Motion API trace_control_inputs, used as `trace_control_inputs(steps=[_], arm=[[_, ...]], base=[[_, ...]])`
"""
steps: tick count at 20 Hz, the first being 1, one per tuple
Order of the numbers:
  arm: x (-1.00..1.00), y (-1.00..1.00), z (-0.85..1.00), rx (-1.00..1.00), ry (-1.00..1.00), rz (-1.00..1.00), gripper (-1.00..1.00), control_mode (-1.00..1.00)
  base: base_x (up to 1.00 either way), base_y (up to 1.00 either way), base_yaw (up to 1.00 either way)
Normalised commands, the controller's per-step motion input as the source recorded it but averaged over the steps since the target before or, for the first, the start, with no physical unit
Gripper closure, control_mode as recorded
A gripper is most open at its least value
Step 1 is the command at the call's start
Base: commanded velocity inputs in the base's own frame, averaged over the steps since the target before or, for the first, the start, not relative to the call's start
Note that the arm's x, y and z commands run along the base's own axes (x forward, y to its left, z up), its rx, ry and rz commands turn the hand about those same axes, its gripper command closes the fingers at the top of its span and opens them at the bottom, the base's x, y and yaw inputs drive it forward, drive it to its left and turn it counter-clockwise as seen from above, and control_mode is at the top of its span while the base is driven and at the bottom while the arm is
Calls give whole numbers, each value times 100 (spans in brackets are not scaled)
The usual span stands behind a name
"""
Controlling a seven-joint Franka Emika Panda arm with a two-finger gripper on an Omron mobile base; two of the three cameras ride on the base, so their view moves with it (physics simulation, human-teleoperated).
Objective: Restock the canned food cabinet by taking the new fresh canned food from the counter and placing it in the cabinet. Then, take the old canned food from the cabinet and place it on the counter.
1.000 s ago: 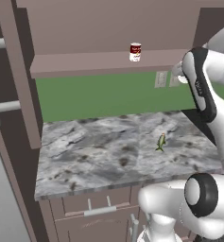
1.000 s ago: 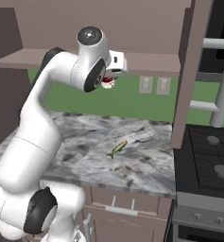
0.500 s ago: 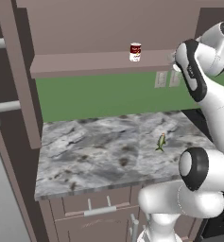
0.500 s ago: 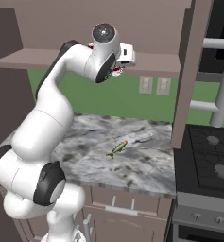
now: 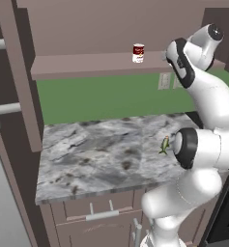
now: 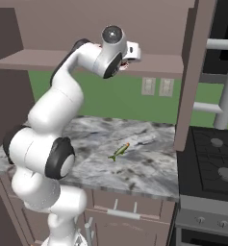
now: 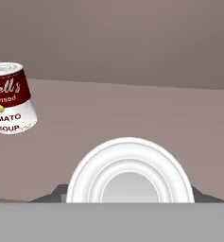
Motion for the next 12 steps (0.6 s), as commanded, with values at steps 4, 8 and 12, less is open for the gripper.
trace_control_inputs(steps=[4, 8, 12], arm=[[76, 0, 0, 0, 0, 0, 100, -100], [65, 0, 0, 0, 0, 0, 100, -100], [56, 0, -8, 0, 0, 0, -100, -100]], base=[[0, 0, 0], [0, 0, 0], [0, 0, 0]])
